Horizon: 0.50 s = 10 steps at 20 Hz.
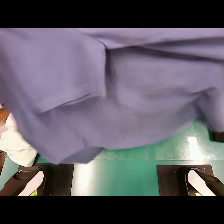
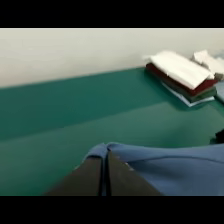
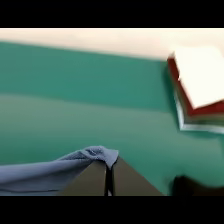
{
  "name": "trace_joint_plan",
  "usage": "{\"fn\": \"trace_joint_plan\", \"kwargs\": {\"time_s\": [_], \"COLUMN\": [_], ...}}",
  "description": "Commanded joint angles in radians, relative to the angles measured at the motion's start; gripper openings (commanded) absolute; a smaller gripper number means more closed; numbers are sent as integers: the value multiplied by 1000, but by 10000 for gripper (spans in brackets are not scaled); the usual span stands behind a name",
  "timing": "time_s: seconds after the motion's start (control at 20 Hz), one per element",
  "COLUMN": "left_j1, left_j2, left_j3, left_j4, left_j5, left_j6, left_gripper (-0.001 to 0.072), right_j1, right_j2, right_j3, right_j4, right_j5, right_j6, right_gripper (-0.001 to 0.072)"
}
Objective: Fold the shirts.
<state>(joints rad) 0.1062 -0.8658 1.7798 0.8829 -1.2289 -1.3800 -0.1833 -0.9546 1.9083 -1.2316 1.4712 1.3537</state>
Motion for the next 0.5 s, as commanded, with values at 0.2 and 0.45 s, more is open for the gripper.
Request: {"fn": "trace_joint_plan", "kwargs": {"time_s": [0.2, 0.45], "left_j1": [0, 0], "left_j2": [-339, -625], "left_j3": [-375, -375], "left_j4": [-9, -173], "left_j5": [77, 342], "left_j6": [78, 230], "left_gripper": [27, 28], "right_j1": [1, 43], "right_j2": [-391, -618], "right_j3": [-219, -237], "right_j4": [1, -1], "right_j5": [37, -222], "right_j6": [1, 0], "right_gripper": [11, 11]}}
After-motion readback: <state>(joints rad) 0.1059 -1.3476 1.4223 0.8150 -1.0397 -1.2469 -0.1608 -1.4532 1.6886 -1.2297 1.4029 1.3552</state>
